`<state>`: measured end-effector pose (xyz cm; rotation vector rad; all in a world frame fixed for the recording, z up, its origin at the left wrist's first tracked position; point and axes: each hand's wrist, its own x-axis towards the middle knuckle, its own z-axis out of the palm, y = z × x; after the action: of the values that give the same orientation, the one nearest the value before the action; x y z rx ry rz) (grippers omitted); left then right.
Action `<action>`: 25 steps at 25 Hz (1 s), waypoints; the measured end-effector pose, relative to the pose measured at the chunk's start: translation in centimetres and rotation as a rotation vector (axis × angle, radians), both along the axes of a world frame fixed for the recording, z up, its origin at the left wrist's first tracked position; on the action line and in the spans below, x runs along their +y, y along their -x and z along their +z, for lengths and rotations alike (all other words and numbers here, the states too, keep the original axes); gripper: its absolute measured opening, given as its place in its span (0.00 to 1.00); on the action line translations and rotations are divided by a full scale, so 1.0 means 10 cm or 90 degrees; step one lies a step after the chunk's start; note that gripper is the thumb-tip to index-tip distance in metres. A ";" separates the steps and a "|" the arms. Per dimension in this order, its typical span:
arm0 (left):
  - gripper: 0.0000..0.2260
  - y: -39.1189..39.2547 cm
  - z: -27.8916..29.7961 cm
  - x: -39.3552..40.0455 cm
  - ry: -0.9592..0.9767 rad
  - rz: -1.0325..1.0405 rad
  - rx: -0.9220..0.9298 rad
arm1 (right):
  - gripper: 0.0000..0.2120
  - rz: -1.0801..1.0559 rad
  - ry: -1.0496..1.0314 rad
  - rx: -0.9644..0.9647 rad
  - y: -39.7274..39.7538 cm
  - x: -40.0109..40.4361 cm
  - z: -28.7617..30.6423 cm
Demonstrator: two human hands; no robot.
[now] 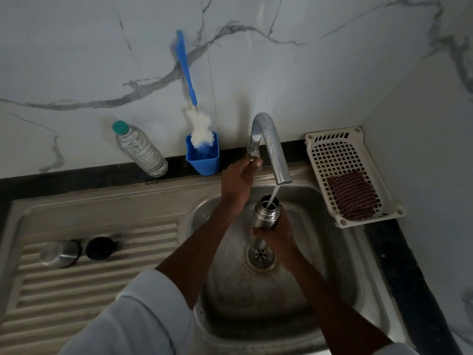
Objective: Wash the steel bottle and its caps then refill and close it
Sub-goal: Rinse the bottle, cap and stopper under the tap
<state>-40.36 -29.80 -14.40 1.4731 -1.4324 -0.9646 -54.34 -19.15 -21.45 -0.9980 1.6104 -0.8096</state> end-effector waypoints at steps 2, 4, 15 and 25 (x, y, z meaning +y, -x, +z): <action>0.19 -0.06 0.04 0.11 -0.023 -0.045 -0.038 | 0.38 0.014 0.002 0.005 0.03 0.00 -0.02; 0.29 -0.22 -0.04 0.33 -0.058 -0.064 -0.108 | 0.38 0.042 0.003 0.028 0.08 0.05 -0.04; 0.30 -1.30 -0.57 1.50 -0.078 0.050 -0.561 | 0.35 0.091 0.027 0.054 0.25 -0.09 0.06; 0.29 -1.27 -0.57 1.48 -0.082 0.065 -0.597 | 0.38 0.158 0.028 0.009 0.32 -0.15 0.05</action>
<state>-27.65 -15.02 -20.12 2.2204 -1.9114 -0.2712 -57.54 -20.67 -20.98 -1.2097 1.4501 -0.6724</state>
